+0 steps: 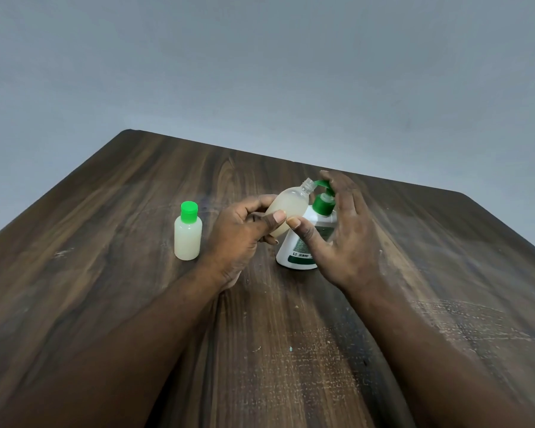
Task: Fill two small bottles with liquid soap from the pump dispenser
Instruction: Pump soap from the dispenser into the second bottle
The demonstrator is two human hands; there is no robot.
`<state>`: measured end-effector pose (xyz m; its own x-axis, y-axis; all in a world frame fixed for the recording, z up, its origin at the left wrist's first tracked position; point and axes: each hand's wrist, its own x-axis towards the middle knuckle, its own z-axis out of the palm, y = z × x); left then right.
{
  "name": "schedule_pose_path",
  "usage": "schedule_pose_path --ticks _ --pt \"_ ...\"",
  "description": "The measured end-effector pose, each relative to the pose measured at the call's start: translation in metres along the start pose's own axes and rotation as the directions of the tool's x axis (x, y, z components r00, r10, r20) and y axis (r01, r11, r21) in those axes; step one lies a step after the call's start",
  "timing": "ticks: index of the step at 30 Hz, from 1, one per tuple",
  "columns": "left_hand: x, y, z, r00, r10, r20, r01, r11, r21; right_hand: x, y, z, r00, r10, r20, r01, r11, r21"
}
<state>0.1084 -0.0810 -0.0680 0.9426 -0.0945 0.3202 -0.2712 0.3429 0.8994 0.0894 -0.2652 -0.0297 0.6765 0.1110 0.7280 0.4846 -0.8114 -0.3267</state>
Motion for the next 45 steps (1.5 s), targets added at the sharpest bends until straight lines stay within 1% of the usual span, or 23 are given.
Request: schedule_pose_path --ticks 4,14,18,26,30,38,41,45 --pt "0.0 -0.002 -0.001 1.0 0.002 0.002 -0.002 1.0 0.013 -0.003 0.001 0.009 0.999 -0.023 -0.027 0.023 1.0 -0.009" --pt "0.003 -0.005 -0.005 1.0 0.005 -0.003 -0.005 1.0 0.009 -0.001 0.003 0.003 1.0 -0.018 -0.003 0.018 1.0 -0.026" --pt "0.004 -0.006 -0.005 1.0 0.012 0.009 -0.013 1.0 0.015 -0.002 0.001 0.007 0.999 -0.02 -0.043 0.02 1.0 0.002" --pt "0.005 -0.008 -0.008 0.999 -0.029 0.03 0.029 0.999 -0.022 -0.001 0.008 0.012 0.997 -0.069 -0.046 0.068 0.998 -0.017" --pt "0.005 -0.006 -0.008 0.998 -0.034 0.044 0.036 0.998 -0.043 0.0 0.007 0.011 0.998 -0.054 -0.033 0.053 0.998 -0.02" --pt "0.006 -0.005 -0.007 0.998 -0.044 0.047 0.047 0.997 -0.065 -0.003 0.006 0.014 0.996 -0.057 -0.072 0.056 0.998 -0.017" --pt "0.005 -0.004 -0.006 0.997 -0.054 0.054 0.058 0.996 -0.07 -0.007 0.008 0.017 0.997 -0.038 -0.067 0.036 0.999 -0.022" --pt "0.005 -0.004 -0.006 0.996 -0.067 0.056 0.071 0.994 -0.077 -0.007 0.007 0.018 0.997 -0.04 -0.063 0.041 0.999 0.004"
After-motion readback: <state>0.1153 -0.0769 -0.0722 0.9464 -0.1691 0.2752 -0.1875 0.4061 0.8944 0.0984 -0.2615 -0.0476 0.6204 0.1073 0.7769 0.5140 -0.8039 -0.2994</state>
